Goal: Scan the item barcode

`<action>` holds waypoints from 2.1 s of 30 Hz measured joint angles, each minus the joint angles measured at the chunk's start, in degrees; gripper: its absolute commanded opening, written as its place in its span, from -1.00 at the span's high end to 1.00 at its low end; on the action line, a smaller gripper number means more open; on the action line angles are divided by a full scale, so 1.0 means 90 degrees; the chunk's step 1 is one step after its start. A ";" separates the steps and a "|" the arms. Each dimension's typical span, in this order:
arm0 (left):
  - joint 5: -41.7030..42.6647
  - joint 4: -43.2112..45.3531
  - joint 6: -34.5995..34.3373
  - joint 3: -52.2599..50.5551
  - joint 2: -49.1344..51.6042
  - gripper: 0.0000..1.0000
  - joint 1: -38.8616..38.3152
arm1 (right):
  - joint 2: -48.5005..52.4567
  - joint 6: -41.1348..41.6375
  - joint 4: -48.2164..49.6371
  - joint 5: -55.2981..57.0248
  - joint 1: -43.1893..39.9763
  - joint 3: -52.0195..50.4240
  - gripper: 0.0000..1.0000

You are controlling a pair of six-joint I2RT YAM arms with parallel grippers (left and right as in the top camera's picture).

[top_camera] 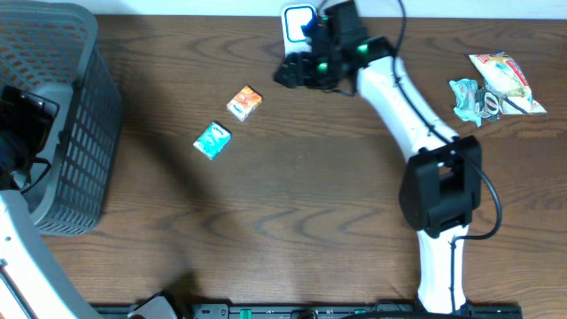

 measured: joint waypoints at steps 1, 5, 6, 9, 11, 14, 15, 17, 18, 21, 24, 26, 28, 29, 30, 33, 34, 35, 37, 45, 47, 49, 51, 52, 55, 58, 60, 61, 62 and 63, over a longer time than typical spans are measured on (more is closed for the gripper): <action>0.0000 0.0000 0.0000 0.0000 0.0000 -0.95 0.0000 | 0.0000 0.0192 0.0185 0.0102 0.0121 -0.0002 -0.39; 0.0000 0.0000 0.0000 0.0000 0.0000 -0.95 0.0000 | 0.0002 0.1044 0.0682 0.0733 0.0568 -0.0005 -0.27; -0.0002 0.0000 0.0000 0.0000 0.0000 -0.95 0.0000 | 0.0019 0.1287 0.0852 0.0899 0.0685 -0.0005 -0.27; 0.0000 0.0000 0.0000 0.0000 0.0000 -0.95 0.0000 | 0.0141 0.1792 0.1430 0.1076 0.0923 -0.0005 -0.30; 0.0000 0.0000 0.0000 0.0000 0.0000 -0.96 0.0000 | 0.0342 0.2091 0.1795 0.1144 0.1076 -0.0007 -0.29; 0.0000 -0.0002 0.0000 0.0000 0.0000 -0.95 0.0000 | 0.0685 0.2402 0.2191 0.1185 0.1195 -0.0007 -0.28; 0.0000 -0.0002 0.0000 0.0000 0.0000 -0.96 0.0000 | 0.0782 0.2475 0.2302 0.1200 0.1212 -0.0007 -0.28; 0.0000 -0.0002 0.0000 0.0000 0.0000 -0.95 0.0000 | 0.0976 0.2616 0.2533 0.1209 0.1256 -0.0007 -0.28; 0.0000 -0.0002 0.0000 0.0000 0.0000 -0.95 0.0000 | 0.1059 0.2696 0.2671 0.1217 0.1270 -0.0012 -0.26; 0.0000 -0.0002 0.0000 0.0000 0.0000 -0.95 0.0000 | 0.1275 0.2982 0.3002 0.1256 0.1294 -0.0015 -0.19; 0.0000 -0.0002 0.0000 0.0000 0.0000 -0.95 0.0000 | 0.1392 0.3186 0.3045 0.1370 0.1324 -0.0015 -0.14; 0.0000 0.0000 0.0000 0.0000 0.0000 -0.96 0.0000 | 0.1455 0.3286 0.2990 0.1496 0.1328 -0.0017 -0.12; 0.0000 -0.0002 0.0000 0.0000 0.0000 -0.95 0.0000 | 0.1503 0.3351 0.2752 0.1664 0.1333 -0.0015 -0.04; 0.0000 0.0002 0.0000 0.0000 0.0000 -0.96 0.0000 | 0.1511 0.3364 0.2591 0.1746 0.1333 -0.0017 -0.01; -0.0002 -0.0002 0.0000 0.0000 0.0000 -0.95 0.0000 | 0.1513 0.3368 0.2365 0.1851 0.1333 -0.0017 0.00; 0.0000 0.0000 0.0000 0.0000 0.0000 -0.95 0.0000 | 0.1513 0.3232 0.1921 0.2050 0.1333 0.0000 0.10; 0.0000 -0.0002 0.0000 0.0000 0.0000 -0.95 0.0000 | 0.1513 0.3162 0.1744 0.2101 0.1331 0.0039 0.17; 0.0000 0.0000 0.0000 0.0000 0.0000 -0.95 0.0000 | 0.1513 0.3111 0.1581 0.2142 0.1326 0.0058 0.23; 0.0000 0.0000 0.0000 0.0000 0.0000 -0.95 0.0000 | 0.1484 0.2990 0.1103 0.2215 0.1324 0.0131 0.30; 0.0000 -0.0002 0.0000 0.0000 0.0000 -0.96 0.0000 | 0.1093 0.2424 -0.1399 0.2822 0.1207 0.0182 0.34; 0.0000 0.0000 0.0000 0.0000 0.0000 -0.96 0.0000 | 0.1015 0.2310 -0.2086 0.3194 0.1195 0.0172 0.35; -0.0002 0.0000 0.0000 0.0000 0.0000 -0.95 0.0000 | 0.0971 0.2220 -0.2973 0.3614 0.1195 0.0158 0.37; 0.0000 -0.0002 0.0000 0.0000 0.0000 -0.95 0.0000 | 0.0957 0.2164 -0.3835 0.3978 0.1195 0.0134 0.42; 0.0000 0.0000 0.0000 0.0000 0.0000 -0.95 0.0000 | 0.0954 0.2137 -0.4311 0.4187 0.1195 0.0100 0.46; 0.0000 0.0000 0.0000 0.0000 0.0000 -0.96 0.0000 | 0.0954 0.2113 -0.4964 0.4476 0.1195 0.0034 0.48; 0.0000 -0.0002 0.0000 0.0000 0.0000 -0.95 0.0000 | 0.0950 0.2106 -0.5246 0.4745 0.1195 0.0024 0.49; 0.0000 0.0000 0.0000 0.0000 0.0000 -0.96 0.0000 | 0.0901 0.2093 -0.5297 0.4874 0.1202 0.0015 0.46; 0.0000 0.0000 0.0000 0.0000 0.0000 -0.96 0.0000 | 0.0857 0.2091 -0.5294 0.4903 0.1207 0.0005 0.46; 0.0000 0.0000 0.0000 0.0000 0.0000 -0.95 0.0000 | 0.0780 0.2089 -0.5297 0.4932 0.1219 -0.0015 0.44; 0.0000 0.0000 0.0000 0.0000 0.0000 -0.95 0.0000 | 0.0690 0.2089 -0.5302 0.4959 0.1231 -0.0019 0.40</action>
